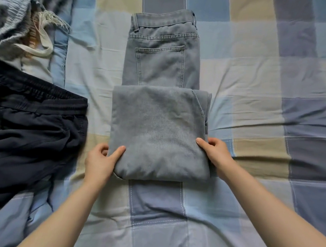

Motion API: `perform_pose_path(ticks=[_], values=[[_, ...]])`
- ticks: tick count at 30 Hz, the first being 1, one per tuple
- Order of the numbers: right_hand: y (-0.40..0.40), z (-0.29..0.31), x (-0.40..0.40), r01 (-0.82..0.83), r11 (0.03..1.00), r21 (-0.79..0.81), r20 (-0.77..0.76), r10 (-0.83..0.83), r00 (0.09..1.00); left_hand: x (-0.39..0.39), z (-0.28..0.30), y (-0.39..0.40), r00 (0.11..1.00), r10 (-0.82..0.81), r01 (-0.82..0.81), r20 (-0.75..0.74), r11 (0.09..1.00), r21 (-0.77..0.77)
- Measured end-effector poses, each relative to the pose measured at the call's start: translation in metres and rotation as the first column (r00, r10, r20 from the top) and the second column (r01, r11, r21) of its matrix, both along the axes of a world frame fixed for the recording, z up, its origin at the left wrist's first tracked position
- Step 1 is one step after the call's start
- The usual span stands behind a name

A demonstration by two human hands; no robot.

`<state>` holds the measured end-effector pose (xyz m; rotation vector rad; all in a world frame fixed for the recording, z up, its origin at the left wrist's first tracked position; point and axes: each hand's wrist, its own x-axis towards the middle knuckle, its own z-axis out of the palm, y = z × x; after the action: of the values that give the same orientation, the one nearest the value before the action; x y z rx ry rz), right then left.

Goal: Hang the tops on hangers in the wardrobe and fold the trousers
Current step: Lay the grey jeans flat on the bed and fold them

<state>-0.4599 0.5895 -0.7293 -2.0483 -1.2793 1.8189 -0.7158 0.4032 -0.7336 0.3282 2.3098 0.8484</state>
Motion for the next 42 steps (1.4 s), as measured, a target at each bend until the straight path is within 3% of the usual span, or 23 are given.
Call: perform_pose_path(ticks=[2,8,14,17,21,25,28,32,35,39,42], values=[[0.003,-0.002,0.001,0.027,0.999,0.028,0.099,-0.030,0.995,0.002,0.000,-0.005,1.000,-0.023,0.022,-0.005,0.999,-0.030],[0.002,0.001,-0.008,-0.192,0.979,-0.075,0.198,0.203,0.959,-0.005,0.004,-0.005,0.986,-0.118,0.132,0.119,0.984,-0.119],[-0.038,0.028,0.008,-0.015,0.973,-0.230,0.003,0.016,1.000,-0.003,0.024,-0.005,0.926,-0.057,0.049,0.374,0.998,0.030],[-0.063,0.043,0.014,0.001,0.988,-0.153,-0.005,-0.002,1.000,0.003,0.041,-0.015,0.904,-0.040,0.015,0.427,0.998,0.062],[-0.096,0.078,0.034,-0.011,0.999,-0.052,0.055,0.014,0.998,0.022,0.071,-0.048,0.910,0.009,-0.002,0.414,1.000,-0.019],[-0.152,0.124,0.075,0.012,0.992,-0.125,0.090,-0.001,0.996,0.057,0.126,-0.097,0.919,0.027,0.042,0.393,0.985,-0.165],[-0.187,0.163,0.110,-0.066,0.988,-0.141,0.180,0.091,0.979,0.084,0.175,-0.134,0.858,0.028,0.103,0.513,0.969,-0.224],[-0.207,0.215,0.142,-0.182,0.954,-0.237,0.120,0.214,0.969,0.101,0.229,-0.164,0.689,0.132,0.089,0.713,0.960,-0.265],[-0.201,0.231,0.139,-0.231,0.922,-0.310,0.071,0.264,0.962,0.096,0.239,-0.165,0.675,0.086,0.143,0.733,0.959,-0.245],[-0.164,0.237,0.116,-0.105,0.894,-0.436,0.103,0.165,0.981,0.077,0.246,-0.133,0.626,0.041,0.217,0.779,0.950,-0.224],[-0.110,0.238,0.091,-0.080,0.908,-0.410,0.032,0.101,0.994,0.041,0.243,-0.085,0.564,0.052,0.204,0.824,0.958,-0.200]])
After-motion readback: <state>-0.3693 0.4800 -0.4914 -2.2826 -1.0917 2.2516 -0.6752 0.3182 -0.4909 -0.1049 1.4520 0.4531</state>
